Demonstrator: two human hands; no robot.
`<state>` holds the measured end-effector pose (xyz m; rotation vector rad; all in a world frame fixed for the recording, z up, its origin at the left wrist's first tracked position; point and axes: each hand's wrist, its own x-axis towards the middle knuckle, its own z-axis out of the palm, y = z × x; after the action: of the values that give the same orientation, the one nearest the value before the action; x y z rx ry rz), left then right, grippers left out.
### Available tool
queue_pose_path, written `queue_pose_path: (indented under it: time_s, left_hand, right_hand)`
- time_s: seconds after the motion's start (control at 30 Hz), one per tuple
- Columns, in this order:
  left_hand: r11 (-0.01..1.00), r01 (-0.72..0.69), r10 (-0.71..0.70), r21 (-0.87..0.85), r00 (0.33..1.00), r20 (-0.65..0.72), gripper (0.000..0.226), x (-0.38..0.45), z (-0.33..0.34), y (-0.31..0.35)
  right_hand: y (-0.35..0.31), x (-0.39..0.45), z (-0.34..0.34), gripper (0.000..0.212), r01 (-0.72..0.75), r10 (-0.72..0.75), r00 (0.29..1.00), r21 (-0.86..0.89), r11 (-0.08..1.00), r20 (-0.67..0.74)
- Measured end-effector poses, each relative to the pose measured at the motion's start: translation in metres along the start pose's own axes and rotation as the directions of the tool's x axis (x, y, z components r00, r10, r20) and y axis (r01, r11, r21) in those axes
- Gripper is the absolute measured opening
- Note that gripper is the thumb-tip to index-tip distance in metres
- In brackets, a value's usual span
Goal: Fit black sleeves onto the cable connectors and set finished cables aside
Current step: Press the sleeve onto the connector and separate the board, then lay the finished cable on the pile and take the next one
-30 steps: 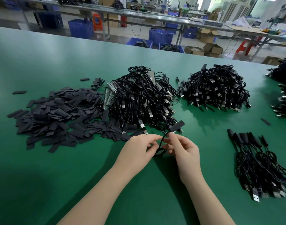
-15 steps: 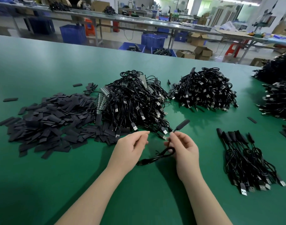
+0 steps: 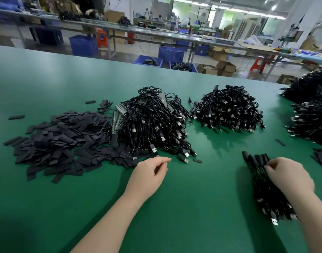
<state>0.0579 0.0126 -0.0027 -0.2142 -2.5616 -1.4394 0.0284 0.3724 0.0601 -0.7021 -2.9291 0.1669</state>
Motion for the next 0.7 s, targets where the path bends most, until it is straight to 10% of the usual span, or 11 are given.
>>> queue_pose_path:
  time_s: [0.27, 0.47, 0.7]
  left_hand:
    - [1.0, 0.026, -0.026, -0.002, 0.999, -0.027, 0.025, 0.002, -0.001, 0.0]
    - [0.991, -0.01, 0.018, 0.137, 0.998, -0.058, 0.028, 0.008, -0.003, 0.001]
    - [0.996, 0.045, -0.037, 0.076, 0.994, -0.104, 0.026, 0.015, 0.0, -0.007]
  right_hand:
    - [-0.018, 0.012, 0.003, 0.015, 0.198, -0.208, 0.978, -0.283, 0.938, -0.007]
    - [-0.109, -0.001, -0.023, 0.01, 0.535, -0.498, 0.829, 0.103, 0.838, -0.254]
    - [-0.237, 0.02, -0.019, 0.029, 0.603, -0.608, 0.782, 0.414, 0.682, -0.136]
